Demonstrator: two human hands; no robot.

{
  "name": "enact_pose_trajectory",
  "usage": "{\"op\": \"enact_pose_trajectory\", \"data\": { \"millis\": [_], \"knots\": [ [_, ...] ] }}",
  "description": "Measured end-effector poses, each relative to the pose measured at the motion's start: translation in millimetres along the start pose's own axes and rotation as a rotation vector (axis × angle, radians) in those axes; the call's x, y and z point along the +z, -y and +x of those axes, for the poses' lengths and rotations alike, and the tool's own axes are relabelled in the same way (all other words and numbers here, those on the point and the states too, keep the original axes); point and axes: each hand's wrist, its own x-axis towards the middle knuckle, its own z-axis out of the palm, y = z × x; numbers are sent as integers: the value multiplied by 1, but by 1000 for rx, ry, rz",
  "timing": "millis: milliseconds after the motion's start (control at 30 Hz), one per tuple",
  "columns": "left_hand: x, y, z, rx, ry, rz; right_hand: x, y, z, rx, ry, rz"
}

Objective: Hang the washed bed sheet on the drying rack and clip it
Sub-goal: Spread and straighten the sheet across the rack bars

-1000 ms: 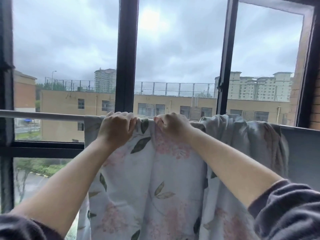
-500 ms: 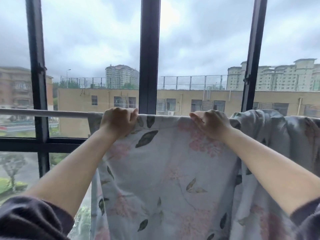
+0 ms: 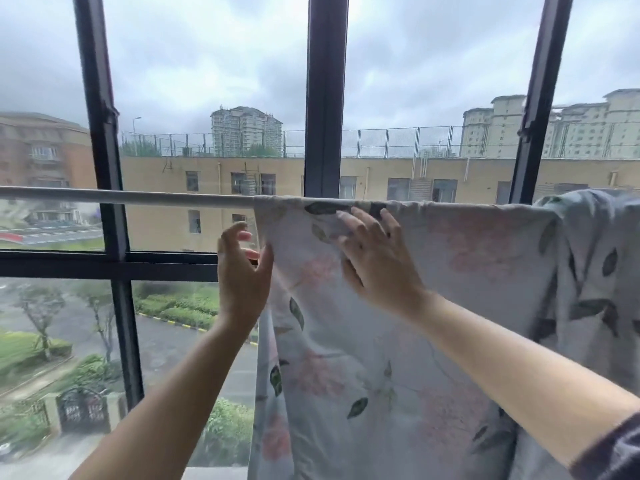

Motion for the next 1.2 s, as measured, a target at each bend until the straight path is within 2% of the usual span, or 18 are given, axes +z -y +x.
{"op": "enact_pose_trajectory", "data": {
  "millis": [100,200,267,333,433,533,733,900,1033,1200],
  "knots": [
    [-12,22,-5,-165,134,-129,15,42,-19,-190,57,96],
    [-24,46,-16,-217,214,-152,29,79,-36,-228,425,271],
    [-28,54,-19,-225,312,-113,31,95,-38,-219,605,233],
    [-31,59,-23,-242,404,-86,31,110,-35,-237,641,150],
    [-31,63,-29,-285,446,-96,28,120,-24,-245,679,44],
    [-28,63,-34,-334,520,-94,27,124,-17,-253,774,34],
    [-18,70,-39,-264,539,110,34,127,-34,-110,638,257],
    [-16,95,-59,-241,494,292,37,124,-42,92,538,448],
    [-24,136,-93,-373,543,307,33,118,-29,166,398,496],
    [-14,159,-111,-419,611,315,30,132,-9,180,311,476]
  ]
}}
